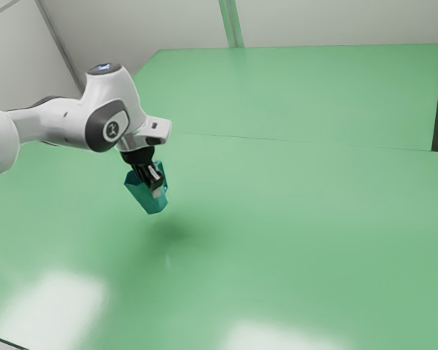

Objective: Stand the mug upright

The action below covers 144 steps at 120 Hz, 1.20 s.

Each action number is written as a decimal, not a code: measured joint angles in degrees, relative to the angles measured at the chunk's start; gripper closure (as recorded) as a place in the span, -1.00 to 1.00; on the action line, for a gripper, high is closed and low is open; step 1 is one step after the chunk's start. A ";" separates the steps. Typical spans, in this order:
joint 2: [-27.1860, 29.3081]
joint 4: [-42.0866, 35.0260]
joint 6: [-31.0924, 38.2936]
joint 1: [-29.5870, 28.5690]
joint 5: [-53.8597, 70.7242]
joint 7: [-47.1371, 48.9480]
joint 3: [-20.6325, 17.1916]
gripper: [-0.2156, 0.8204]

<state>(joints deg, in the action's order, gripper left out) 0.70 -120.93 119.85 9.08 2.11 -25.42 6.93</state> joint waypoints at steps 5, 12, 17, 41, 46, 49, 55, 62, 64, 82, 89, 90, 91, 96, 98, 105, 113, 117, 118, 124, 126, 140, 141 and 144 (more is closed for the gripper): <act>-0.38 -0.02 0.64 0.09 0.34 0.42 -0.02 0.87; -0.86 -0.01 1.46 0.07 0.83 1.02 -0.22 0.86; -1.14 0.02 2.02 -0.07 1.39 1.46 -0.49 0.87; -2.52 0.04 3.57 -0.16 3.96 3.57 -1.79 0.86; -2.54 -0.11 3.74 0.31 4.38 4.03 -1.90 0.86; -2.35 -0.39 3.82 0.69 4.59 4.31 -1.93 0.86; -1.68 -1.31 3.96 1.58 5.14 4.90 -1.96 0.87; -0.68 -2.84 4.26 2.76 6.08 5.65 -1.93 0.87; -0.54 -3.17 4.40 3.04 6.29 5.85 -1.98 0.87; -1.32 -4.31 5.93 5.91 7.48 7.43 -1.99 0.86; -1.94 -4.54 6.59 6.93 7.83 7.96 -1.98 0.87; -1.99 -4.60 6.68 7.06 7.87 8.03 -1.98 0.87; -2.03 -4.69 6.78 7.18 7.92 8.11 -1.98 0.87; -2.16 -5.24 7.35 7.67 8.21 8.47 -1.99 0.87; -2.18 -5.40 7.55 7.78 8.33 8.61 -2.01 0.86; -2.28 -5.84 8.28 7.97 8.69 9.07 -1.99 0.87; -2.42 -6.21 9.10 7.55 9.12 9.55 -1.99 0.86; -2.52 -6.28 9.43 7.10 9.30 9.77 -1.99 0.86; -2.55 -6.29 9.51 6.97 9.34 9.83 -1.99 0.86; -2.67 -6.52 9.96 6.00 9.52 10.14 -1.99 0.87; -2.70 -6.58 10.09 5.64 9.56 10.24 -1.99 0.86; -2.95 -6.78 10.76 3.11 9.84 10.90 -1.99 0.86; -2.98 -6.78 10.80 2.96 9.85 10.94 -1.99 0.86; -3.06 -6.79 10.89 2.57 9.89 11.07 -1.99 0.86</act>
<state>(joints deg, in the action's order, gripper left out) -2.36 -127.71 130.74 11.65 12.00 -14.35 4.94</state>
